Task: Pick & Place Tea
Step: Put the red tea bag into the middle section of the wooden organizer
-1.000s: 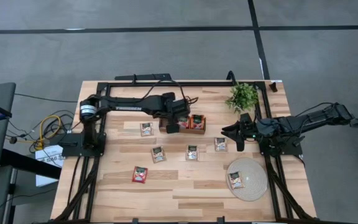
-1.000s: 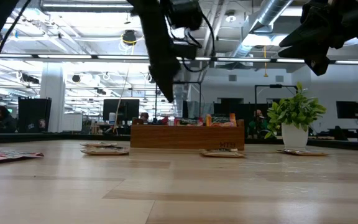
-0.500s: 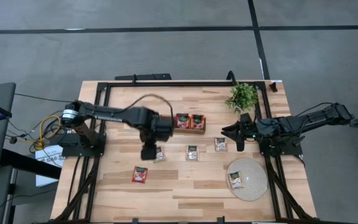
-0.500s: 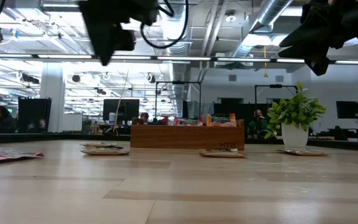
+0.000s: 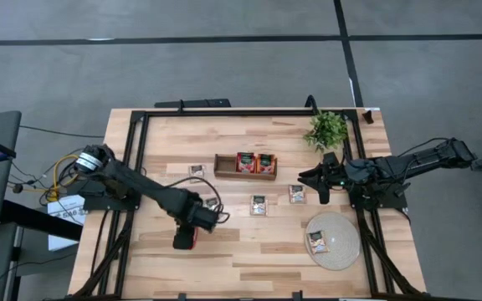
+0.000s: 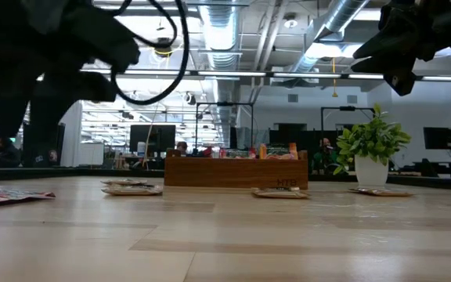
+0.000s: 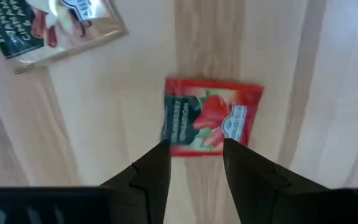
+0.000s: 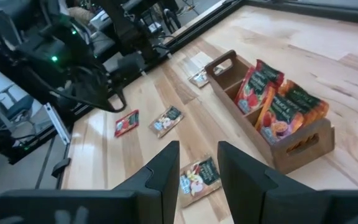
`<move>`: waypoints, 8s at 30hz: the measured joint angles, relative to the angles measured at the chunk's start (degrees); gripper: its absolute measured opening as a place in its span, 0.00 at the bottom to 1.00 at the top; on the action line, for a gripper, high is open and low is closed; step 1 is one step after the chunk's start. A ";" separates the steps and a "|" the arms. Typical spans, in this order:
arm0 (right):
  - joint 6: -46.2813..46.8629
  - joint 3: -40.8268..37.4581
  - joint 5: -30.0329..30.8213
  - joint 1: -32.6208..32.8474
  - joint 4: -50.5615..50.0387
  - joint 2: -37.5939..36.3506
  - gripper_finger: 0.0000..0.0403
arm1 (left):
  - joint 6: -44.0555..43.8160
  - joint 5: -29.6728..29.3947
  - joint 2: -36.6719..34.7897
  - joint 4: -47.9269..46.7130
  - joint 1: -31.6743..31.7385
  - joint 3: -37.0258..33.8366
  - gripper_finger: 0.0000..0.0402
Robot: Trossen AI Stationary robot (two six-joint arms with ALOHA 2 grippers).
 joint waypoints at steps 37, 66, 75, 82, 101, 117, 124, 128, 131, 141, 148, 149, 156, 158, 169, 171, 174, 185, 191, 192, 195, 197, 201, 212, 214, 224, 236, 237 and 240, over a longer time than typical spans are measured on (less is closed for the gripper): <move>0.91 -0.02 -1.45 -0.02 -0.02 0.00 0.25 | -7.93 -1.59 -2.37 12.78 -2.00 -14.55 0.35; 0.91 -0.02 -1.45 -0.02 0.09 0.01 0.25 | -13.76 -5.53 -5.91 11.97 -2.75 -15.87 0.00; 0.91 -0.02 -1.51 -0.01 2.16 0.02 0.25 | -16.22 -13.80 -14.14 0.94 -2.69 -8.09 0.00; -5.82 0.02 -4.10 -0.04 13.40 4.32 0.25 | -4.24 -23.69 -11.33 -1.24 -0.72 6.84 0.00; -22.14 20.28 -4.57 -0.62 18.04 34.71 0.46 | 19.45 -25.25 -0.80 6.06 13.19 23.15 0.00; -22.07 29.38 -10.48 -6.24 16.96 45.75 0.48 | 19.11 -24.82 -0.78 6.61 13.49 23.15 0.00; -20.61 31.11 -10.63 -6.88 13.43 47.82 0.44 | 19.02 -24.95 -0.78 6.85 13.46 23.17 0.00; -20.60 31.12 -10.61 -7.07 13.64 47.76 0.40 | 19.02 -25.01 -0.78 6.84 13.49 23.15 0.00; -20.58 31.12 -10.61 -7.26 13.70 47.61 0.37 | 19.02 -25.01 -0.78 6.85 13.49 23.17 0.00; -20.58 31.12 -10.84 -7.26 13.73 47.58 0.14 | 19.02 -25.30 -0.78 7.40 13.49 23.16 0.00; -20.16 31.10 -11.54 -7.26 13.69 47.58 0.02 | 19.02 -25.30 -0.78 7.77 13.46 23.15 0.00; -20.14 31.10 -11.54 -7.26 13.67 47.58 0.02 | 19.02 -25.30 -0.78 7.75 13.46 23.16 0.00; -19.07 31.10 -11.12 -7.26 13.56 47.58 0.00 | 18.98 -25.30 -0.78 7.73 13.46 23.17 0.00; -18.61 31.10 -10.55 -7.26 13.51 47.58 0.00 | 18.13 -25.74 -0.78 7.77 13.46 23.17 0.00; -17.36 31.10 -8.58 -7.26 13.34 47.54 0.00 | 16.23 -29.52 -0.78 7.74 13.47 23.15 0.05; -17.15 31.10 -8.06 -7.39 13.34 47.54 0.00 | 15.99 -29.58 -0.78 7.66 13.49 23.17 0.08; -17.11 31.10 -7.97 -7.85 13.27 47.54 0.00 | 15.53 -29.68 -0.80 7.22 13.49 23.15 0.15; -15.49 31.08 -7.64 -10.14 13.32 47.54 0.00 | 15.36 -30.62 -0.80 2.65 13.46 23.17 0.41; -15.49 31.08 -7.15 -12.36 12.43 47.65 0.00 | 11.59 -30.72 -0.80 -9.15 13.44 23.17 0.44; -15.47 31.04 -7.15 -12.87 12.09 47.65 0.00 | 10.33 -31.10 -0.80 -11.30 13.45 23.17 0.44; -15.09 30.32 -7.11 -14.35 12.10 47.65 0.00 | 7.35 -32.84 -0.80 -16.44 13.48 23.17 0.44; -15.01 29.50 -6.91 -15.19 11.81 47.65 0.00 | 5.65 -33.34 -0.99 -18.72 13.49 23.15 0.44; -13.03 26.81 -5.39 -16.04 13.07 47.69 0.00 | 3.43 -33.39 -4.98 -15.58 13.49 19.26 0.44; -12.33 21.13 0.56 -16.15 23.67 47.74 0.00 | -4.90 -31.19 -28.64 7.78 13.44 -3.88 0.44; -12.51 21.11 0.70 -16.28 24.44 47.77 0.00 | -5.85 -30.87 -33.25 12.21 13.44 -7.77 0.44; -12.17 21.16 0.75 -15.76 33.49 58.21 0.00 | -9.57 -30.65 -52.37 25.24 13.44 -22.72 0.44; -13.08 21.21 0.32 -17.73 34.46 60.96 0.00 | -13.04 -30.78 -65.01 27.45 13.42 -30.83 0.44; -13.10 21.16 0.31 -17.88 34.11 60.98 0.00 | -13.29 -30.80 -65.27 27.45 13.42 -31.23 0.44; -13.12 21.18 0.95 -18.45 32.99 60.87 0.00 | -14.25 -30.78 -65.54 27.40 13.42 -32.18 0.44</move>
